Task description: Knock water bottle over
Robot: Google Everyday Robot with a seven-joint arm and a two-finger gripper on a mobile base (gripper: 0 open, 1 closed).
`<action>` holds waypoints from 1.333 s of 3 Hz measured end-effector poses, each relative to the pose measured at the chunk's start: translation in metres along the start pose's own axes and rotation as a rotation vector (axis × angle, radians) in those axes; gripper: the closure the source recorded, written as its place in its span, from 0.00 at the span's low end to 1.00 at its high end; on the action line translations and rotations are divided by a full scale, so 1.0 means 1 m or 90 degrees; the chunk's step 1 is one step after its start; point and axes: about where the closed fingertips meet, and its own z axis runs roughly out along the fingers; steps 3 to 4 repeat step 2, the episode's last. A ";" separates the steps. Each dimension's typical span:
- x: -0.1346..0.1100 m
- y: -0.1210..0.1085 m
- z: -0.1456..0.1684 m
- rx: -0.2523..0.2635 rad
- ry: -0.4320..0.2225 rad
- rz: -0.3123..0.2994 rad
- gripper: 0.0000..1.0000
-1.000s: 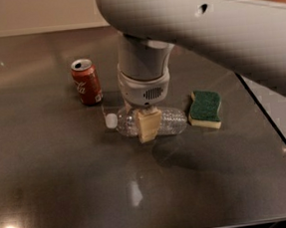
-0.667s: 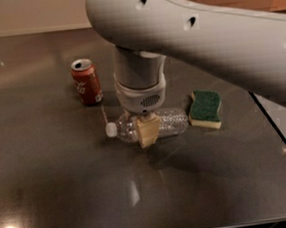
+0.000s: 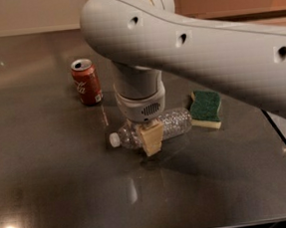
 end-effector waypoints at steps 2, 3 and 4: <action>-0.001 -0.001 -0.002 0.006 0.000 0.000 0.00; -0.001 -0.001 -0.002 0.006 0.000 0.000 0.00; -0.001 -0.001 -0.002 0.006 0.000 0.000 0.00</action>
Offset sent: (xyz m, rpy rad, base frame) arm 0.0002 0.0006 0.0015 0.0036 -0.0069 -0.0003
